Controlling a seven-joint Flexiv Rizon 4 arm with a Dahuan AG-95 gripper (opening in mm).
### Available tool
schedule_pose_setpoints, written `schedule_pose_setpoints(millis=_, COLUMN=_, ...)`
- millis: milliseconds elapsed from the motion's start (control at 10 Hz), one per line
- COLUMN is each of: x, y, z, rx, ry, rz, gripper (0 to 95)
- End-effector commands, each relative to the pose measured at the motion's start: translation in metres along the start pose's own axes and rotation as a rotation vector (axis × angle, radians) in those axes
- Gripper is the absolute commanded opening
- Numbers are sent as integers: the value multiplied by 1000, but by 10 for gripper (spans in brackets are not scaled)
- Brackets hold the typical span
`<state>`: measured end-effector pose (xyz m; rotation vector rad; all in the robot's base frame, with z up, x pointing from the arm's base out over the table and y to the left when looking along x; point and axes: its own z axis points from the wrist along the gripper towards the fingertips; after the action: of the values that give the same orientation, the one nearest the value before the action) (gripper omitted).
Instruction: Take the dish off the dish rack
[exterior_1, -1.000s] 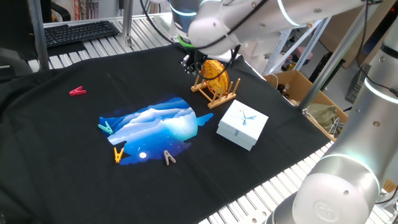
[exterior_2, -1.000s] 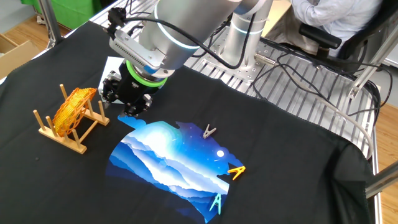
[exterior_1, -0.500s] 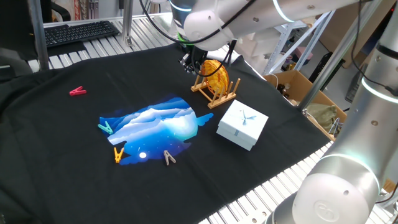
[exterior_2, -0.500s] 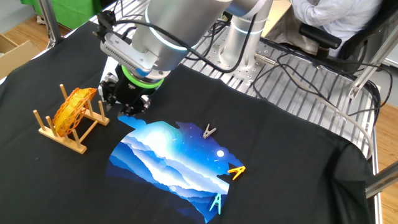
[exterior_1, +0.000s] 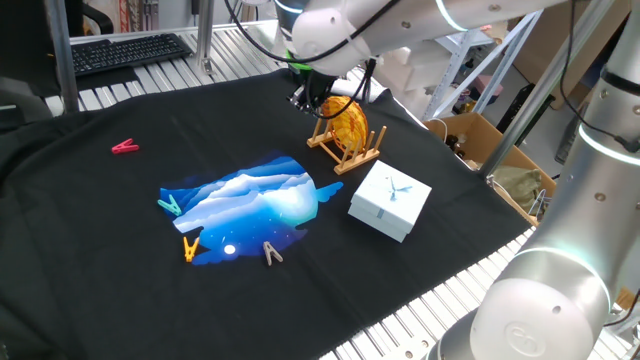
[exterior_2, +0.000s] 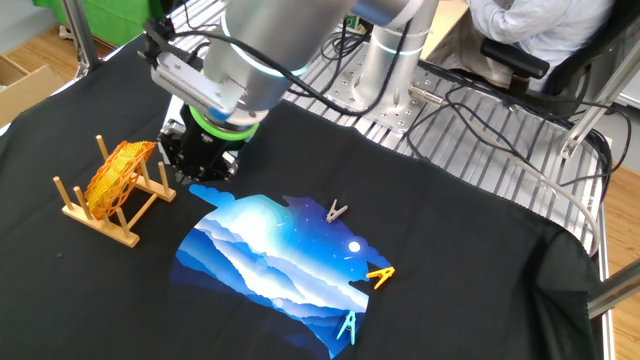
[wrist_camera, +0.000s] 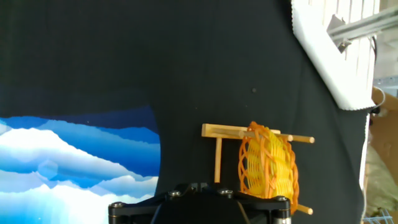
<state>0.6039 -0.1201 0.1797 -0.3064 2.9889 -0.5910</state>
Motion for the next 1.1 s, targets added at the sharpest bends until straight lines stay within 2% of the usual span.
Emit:
schedule_pose_setpoints(millis=100, x=-1, y=1, z=0, rx=-44, ry=38, rz=27, gripper=0)
schedule_pose_setpoints(millis=200, x=-1, y=1, z=0, rx=-67, ry=56, rz=40, gripper=0)
schedule_pose_setpoints(millis=300, x=-1, y=1, z=0, rx=-62, ry=52, rz=40, gripper=0)
schedule_pose_setpoints(millis=400, x=-1, y=1, z=0, rx=-54, ry=69, rz=47, gripper=0)
schedule_pose_setpoints(millis=600, x=-1, y=1, z=0, rx=-58, ry=65, rz=56, gripper=0)
schedule_pose_setpoints(millis=800, x=-1, y=1, z=0, rx=-88, ry=61, rz=68, gripper=0)
schedule_pose_setpoints(millis=1000, x=-1, y=1, z=0, rx=-86, ry=48, rz=84, gripper=0)
schedule_pose_setpoints(millis=1100, x=-1, y=1, z=0, rx=-72, ry=49, rz=80, gripper=0)
